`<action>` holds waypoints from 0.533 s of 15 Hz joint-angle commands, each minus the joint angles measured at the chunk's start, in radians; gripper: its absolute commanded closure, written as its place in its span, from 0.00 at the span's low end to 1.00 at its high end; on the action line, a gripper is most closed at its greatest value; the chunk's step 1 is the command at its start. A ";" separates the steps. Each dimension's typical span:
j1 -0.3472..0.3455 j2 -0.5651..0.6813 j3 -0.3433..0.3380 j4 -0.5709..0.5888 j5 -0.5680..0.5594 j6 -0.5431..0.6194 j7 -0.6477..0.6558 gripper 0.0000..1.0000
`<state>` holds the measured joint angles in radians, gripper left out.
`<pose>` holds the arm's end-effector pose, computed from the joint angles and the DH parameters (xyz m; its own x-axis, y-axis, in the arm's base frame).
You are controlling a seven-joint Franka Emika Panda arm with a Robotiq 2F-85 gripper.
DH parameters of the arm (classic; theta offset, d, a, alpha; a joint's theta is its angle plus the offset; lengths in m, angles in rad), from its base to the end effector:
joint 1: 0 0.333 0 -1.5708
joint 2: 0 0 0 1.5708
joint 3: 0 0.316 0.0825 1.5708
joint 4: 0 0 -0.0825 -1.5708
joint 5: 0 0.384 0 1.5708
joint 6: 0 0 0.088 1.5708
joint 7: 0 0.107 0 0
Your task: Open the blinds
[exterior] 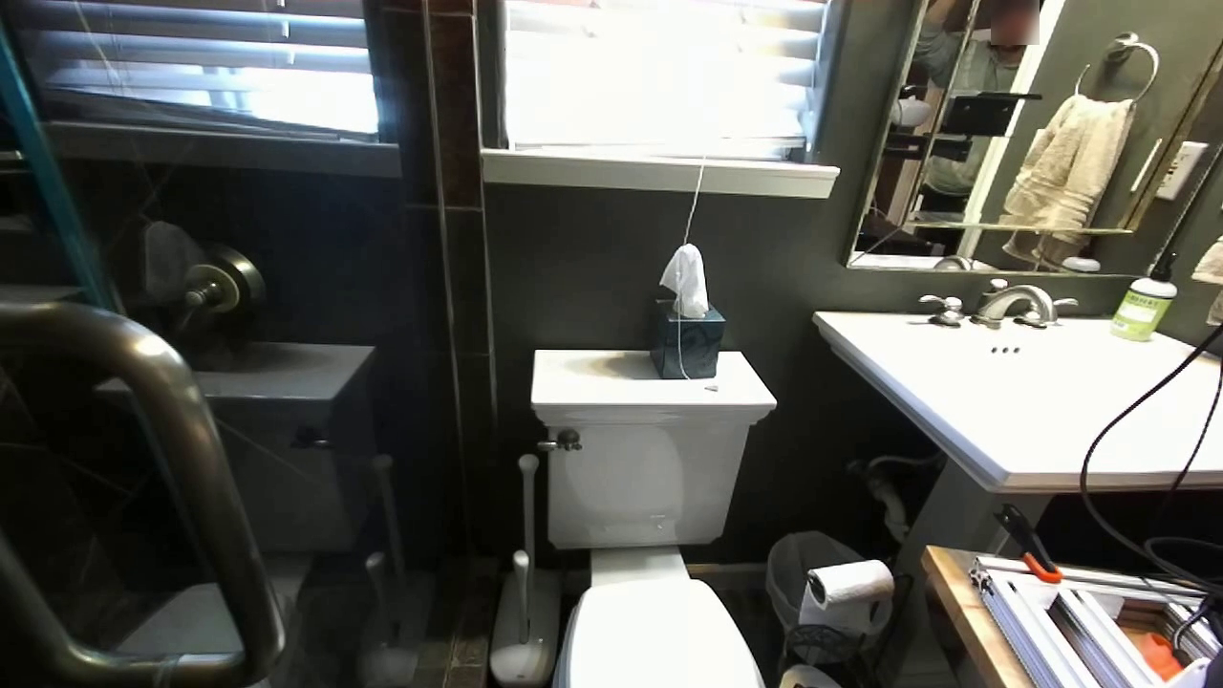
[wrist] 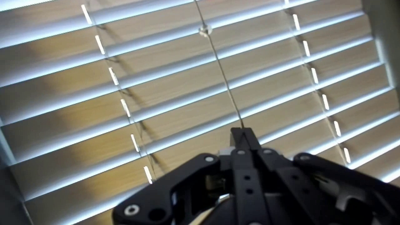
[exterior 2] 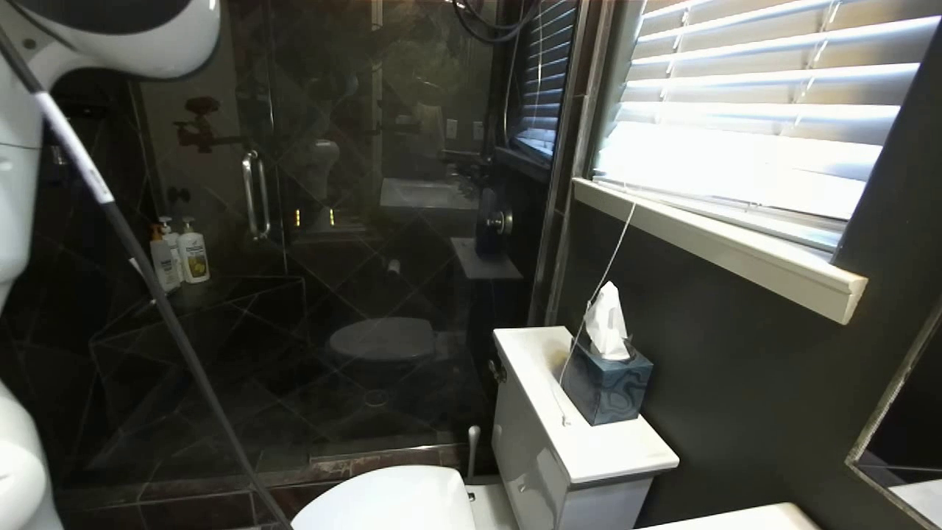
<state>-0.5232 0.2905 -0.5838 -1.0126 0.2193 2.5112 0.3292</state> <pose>0.3638 -0.5155 0.8603 -0.1577 -0.4465 0.8808 -0.8456 -0.3997 -0.3540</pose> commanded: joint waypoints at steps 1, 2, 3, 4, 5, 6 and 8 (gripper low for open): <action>0.018 0.083 -0.082 0.064 -0.163 -0.048 0.069 1.00; 0.023 0.098 -0.099 0.068 -0.204 -0.067 0.071 1.00; 0.029 0.112 -0.115 0.071 -0.243 -0.087 0.070 1.00; 0.035 0.127 -0.131 0.080 -0.279 -0.117 0.071 1.00; 0.037 0.144 -0.148 0.094 -0.311 -0.134 0.076 1.00; 0.042 0.157 -0.160 0.098 -0.336 -0.152 0.078 1.00; 0.042 0.174 -0.170 0.117 -0.354 -0.181 0.078 0.71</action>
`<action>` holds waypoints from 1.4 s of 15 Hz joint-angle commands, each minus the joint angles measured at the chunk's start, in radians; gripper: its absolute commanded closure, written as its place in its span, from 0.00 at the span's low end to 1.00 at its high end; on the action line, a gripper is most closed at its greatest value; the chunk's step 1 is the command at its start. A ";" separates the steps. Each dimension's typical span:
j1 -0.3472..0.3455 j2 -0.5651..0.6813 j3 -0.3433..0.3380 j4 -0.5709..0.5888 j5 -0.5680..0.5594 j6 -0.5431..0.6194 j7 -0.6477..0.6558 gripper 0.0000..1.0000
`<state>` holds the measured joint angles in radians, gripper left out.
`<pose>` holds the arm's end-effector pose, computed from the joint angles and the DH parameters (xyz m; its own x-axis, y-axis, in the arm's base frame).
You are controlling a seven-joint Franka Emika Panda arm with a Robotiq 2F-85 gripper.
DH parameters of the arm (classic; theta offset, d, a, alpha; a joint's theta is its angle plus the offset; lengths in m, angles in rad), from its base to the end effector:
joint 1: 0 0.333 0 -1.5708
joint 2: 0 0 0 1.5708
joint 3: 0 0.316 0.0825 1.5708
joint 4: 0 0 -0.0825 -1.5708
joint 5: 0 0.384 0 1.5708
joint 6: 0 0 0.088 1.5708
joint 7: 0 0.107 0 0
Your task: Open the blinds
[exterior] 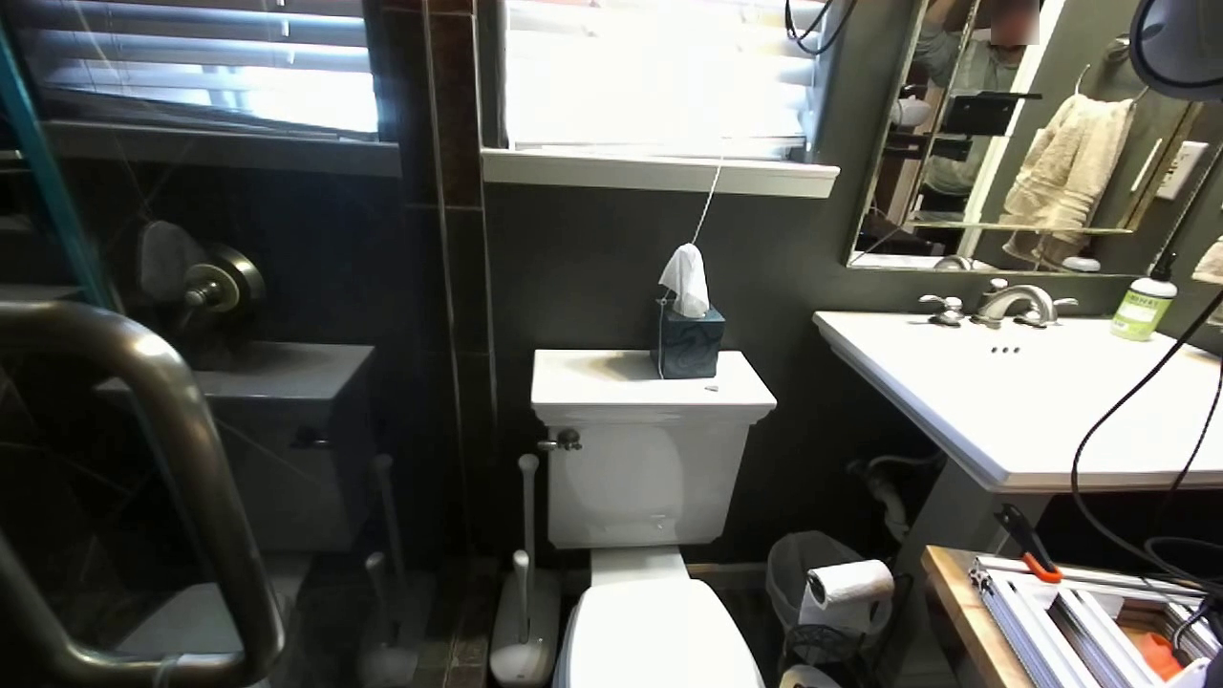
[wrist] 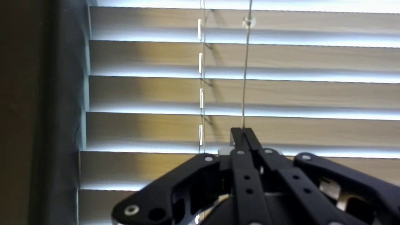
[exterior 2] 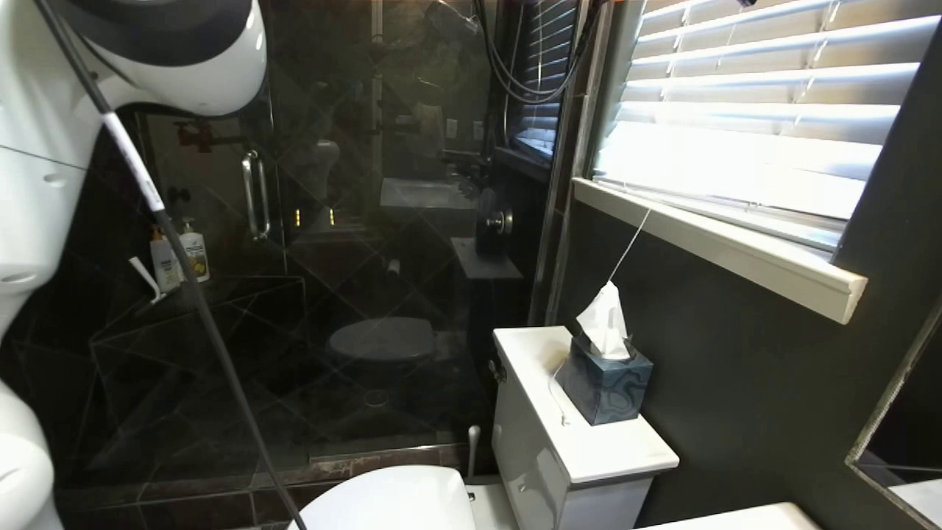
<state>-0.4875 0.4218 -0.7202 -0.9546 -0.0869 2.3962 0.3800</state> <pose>0.3832 -0.5513 0.8092 0.0981 -0.3925 0.9145 -0.9756 -0.2191 0.0106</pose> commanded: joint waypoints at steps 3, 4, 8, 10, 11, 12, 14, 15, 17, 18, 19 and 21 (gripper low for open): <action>0.022 0.020 -0.021 0.054 -0.045 -0.136 -0.022 0.52; 0.035 0.014 -0.030 0.053 -0.069 -0.164 -0.044 0.46; 0.086 -0.020 -0.024 0.028 -0.139 -0.271 -0.204 0.17; 0.107 -0.035 -0.016 0.014 -0.161 -0.303 -0.269 0.03; 0.119 -0.048 -0.010 0.000 -0.167 -0.315 -0.308 0.01; 0.130 -0.058 -0.004 -0.011 -0.168 -0.327 -0.347 0.00; 0.157 -0.077 -0.001 -0.035 -0.177 -0.338 -0.415 0.00; 0.168 -0.091 0.005 -0.049 -0.172 -0.348 -0.460 0.00; 0.194 -0.121 0.012 -0.083 -0.166 -0.369 -0.536 0.00; 0.208 -0.129 0.009 -0.090 -0.170 -0.389 -0.552 0.00; 0.220 -0.142 0.012 -0.100 -0.167 -0.422 -0.575 0.00; 0.242 -0.175 0.023 -0.121 -0.147 -0.496 -0.634 0.00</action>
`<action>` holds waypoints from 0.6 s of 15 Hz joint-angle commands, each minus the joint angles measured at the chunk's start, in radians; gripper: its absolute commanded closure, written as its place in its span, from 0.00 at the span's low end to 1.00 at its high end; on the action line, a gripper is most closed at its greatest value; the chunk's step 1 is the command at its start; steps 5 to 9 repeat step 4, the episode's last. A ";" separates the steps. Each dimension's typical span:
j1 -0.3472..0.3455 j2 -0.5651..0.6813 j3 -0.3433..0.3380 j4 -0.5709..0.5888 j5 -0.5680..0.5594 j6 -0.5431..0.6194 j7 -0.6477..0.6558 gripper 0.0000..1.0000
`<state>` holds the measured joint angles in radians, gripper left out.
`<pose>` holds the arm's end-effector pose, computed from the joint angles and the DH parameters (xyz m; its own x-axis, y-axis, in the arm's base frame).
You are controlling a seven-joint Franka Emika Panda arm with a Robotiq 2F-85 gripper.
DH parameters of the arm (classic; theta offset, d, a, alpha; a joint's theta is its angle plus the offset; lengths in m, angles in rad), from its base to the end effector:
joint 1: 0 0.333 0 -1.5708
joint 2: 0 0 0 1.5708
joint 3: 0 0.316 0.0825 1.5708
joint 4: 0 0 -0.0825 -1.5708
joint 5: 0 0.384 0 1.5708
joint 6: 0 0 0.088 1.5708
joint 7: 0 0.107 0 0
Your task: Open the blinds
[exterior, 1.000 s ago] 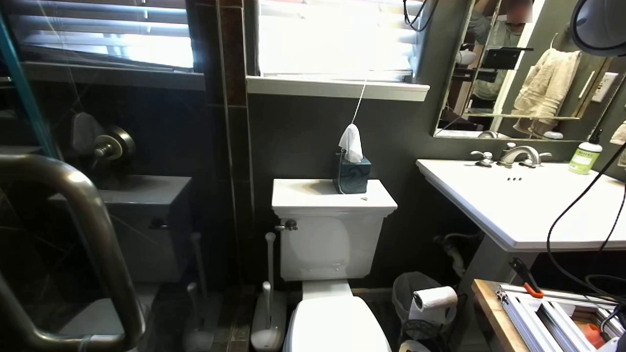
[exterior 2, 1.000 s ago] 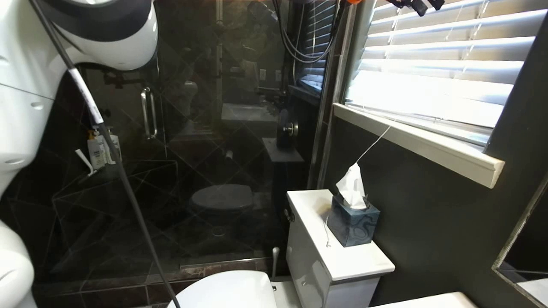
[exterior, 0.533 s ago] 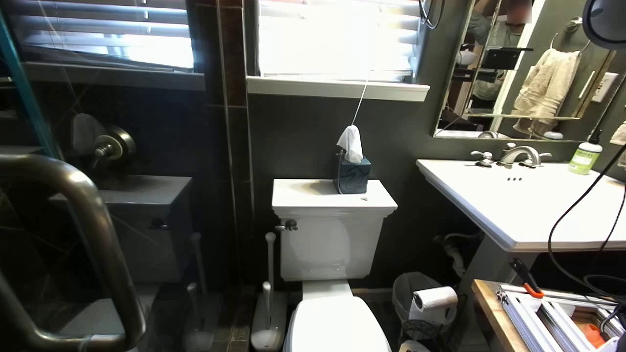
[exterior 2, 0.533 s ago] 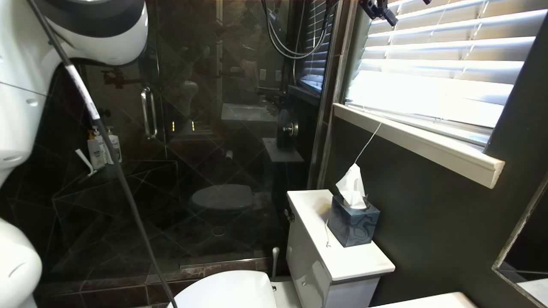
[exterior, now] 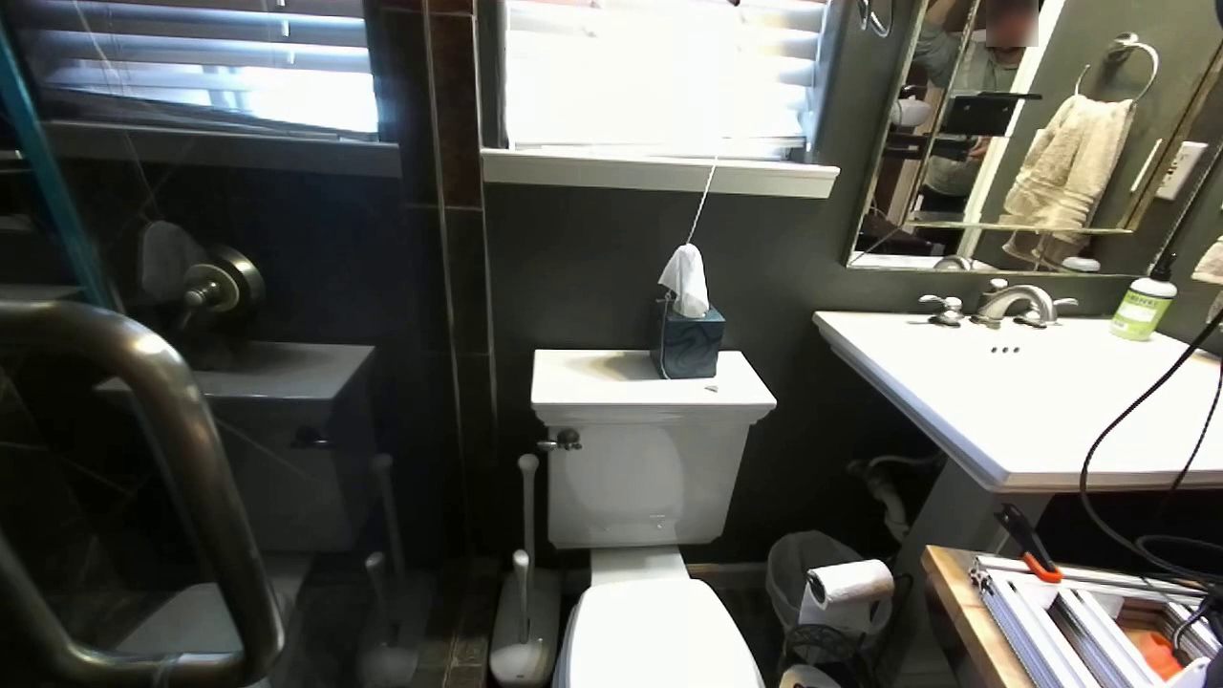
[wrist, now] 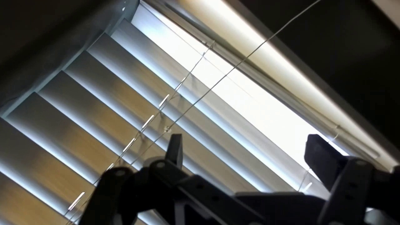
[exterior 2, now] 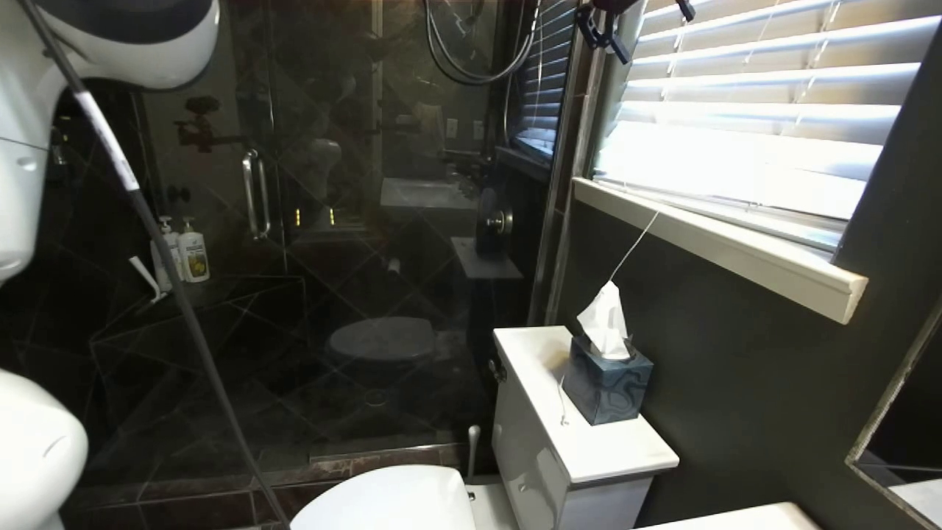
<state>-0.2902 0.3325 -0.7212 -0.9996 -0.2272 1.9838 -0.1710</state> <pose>0.4234 -0.4806 0.7891 0.7320 -0.4128 0.5421 -0.6779 -0.5209 0.5188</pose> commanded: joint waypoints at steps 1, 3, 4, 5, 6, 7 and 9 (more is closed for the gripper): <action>0.057 -0.114 0.040 -0.098 0.034 -0.109 -0.068 0.00; 0.033 -0.048 0.022 -0.035 0.015 -0.088 -0.041 0.00; 0.041 -0.062 0.029 -0.046 0.016 -0.099 -0.041 0.00; 0.041 -0.062 0.029 -0.046 0.016 -0.099 -0.041 0.00; 0.041 -0.062 0.029 -0.046 0.016 -0.099 -0.041 0.00; 0.041 -0.062 0.029 -0.046 0.016 -0.099 -0.041 0.00; 0.041 -0.062 0.029 -0.046 0.016 -0.099 -0.041 0.00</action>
